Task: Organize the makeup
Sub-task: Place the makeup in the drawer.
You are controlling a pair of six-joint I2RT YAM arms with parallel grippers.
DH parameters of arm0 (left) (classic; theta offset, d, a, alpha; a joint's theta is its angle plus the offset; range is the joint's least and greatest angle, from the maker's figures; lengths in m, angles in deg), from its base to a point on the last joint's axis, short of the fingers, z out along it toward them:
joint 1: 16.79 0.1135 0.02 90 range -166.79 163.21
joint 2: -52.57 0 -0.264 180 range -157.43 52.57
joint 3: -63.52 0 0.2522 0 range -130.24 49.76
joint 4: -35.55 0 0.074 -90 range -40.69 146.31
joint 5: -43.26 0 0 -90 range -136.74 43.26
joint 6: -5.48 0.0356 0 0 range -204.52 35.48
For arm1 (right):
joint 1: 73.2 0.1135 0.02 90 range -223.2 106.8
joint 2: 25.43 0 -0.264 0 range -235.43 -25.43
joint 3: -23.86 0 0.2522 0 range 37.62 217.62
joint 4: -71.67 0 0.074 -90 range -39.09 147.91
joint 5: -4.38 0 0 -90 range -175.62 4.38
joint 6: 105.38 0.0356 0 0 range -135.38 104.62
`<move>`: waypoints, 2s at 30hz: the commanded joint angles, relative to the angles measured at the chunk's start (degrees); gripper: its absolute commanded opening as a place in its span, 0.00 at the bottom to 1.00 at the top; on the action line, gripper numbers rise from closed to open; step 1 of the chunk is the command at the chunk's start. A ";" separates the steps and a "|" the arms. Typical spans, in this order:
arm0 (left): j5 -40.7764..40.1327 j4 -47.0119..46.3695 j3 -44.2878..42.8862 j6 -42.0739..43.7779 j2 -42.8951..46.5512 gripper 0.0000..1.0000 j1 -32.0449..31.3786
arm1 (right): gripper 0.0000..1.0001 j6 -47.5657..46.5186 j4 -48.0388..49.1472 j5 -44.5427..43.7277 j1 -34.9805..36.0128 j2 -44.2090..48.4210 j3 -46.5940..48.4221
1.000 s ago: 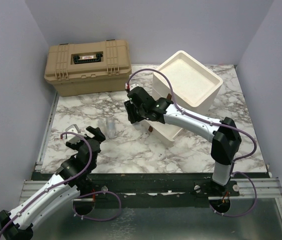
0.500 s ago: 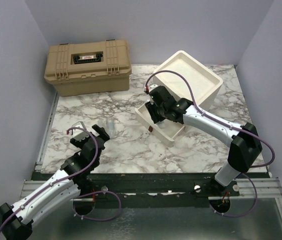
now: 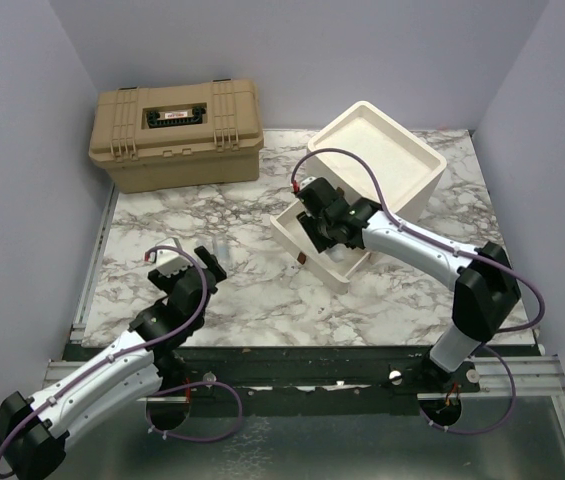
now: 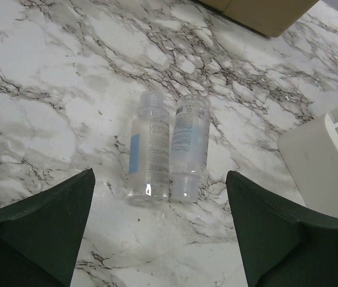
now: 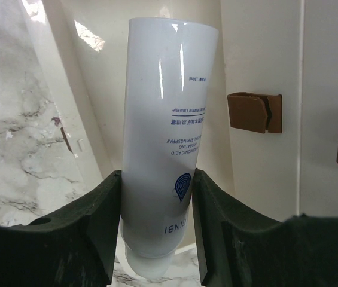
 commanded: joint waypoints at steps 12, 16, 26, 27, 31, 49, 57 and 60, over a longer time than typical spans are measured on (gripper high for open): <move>1.57 -1.21 -1.42 1.66 0.54 0.93 0.13 | 0.44 -0.29 -2.35 -6.74 -1.02 -6.95 0.68; 0.60 -1.27 -1.51 1.88 1.53 0.93 0.16 | 0.46 0.77 -2.63 -6.16 -1.16 -8.10 1.52; 0.31 -1.25 -1.52 2.06 2.06 0.93 0.16 | 0.49 2.16 -3.51 -10.52 -1.33 -11.14 2.23; 0.17 -1.28 -1.52 1.98 2.22 0.93 0.14 | 0.49 2.20 -3.51 -10.95 -1.33 -11.25 2.22; -0.29 -1.28 -1.58 2.26 2.61 0.93 0.21 | 0.59 2.70 -3.42 -12.60 -1.33 -11.20 2.36; -0.37 -0.77 -2.11 0.19 2.71 0.92 0.24 | 0.57 4.08 -2.68 -6.21 -1.33 -3.05 5.65; -0.70 1.86 -6.73 -3.54 -1.96 0.93 0.28 | 0.61 8.99 1.41 4.35 -1.27 0.76 9.43; 2.07 2.45 -7.95 -5.32 -4.81 0.93 0.58 | 0.62 13.25 7.13 10.53 -1.24 2.85 7.71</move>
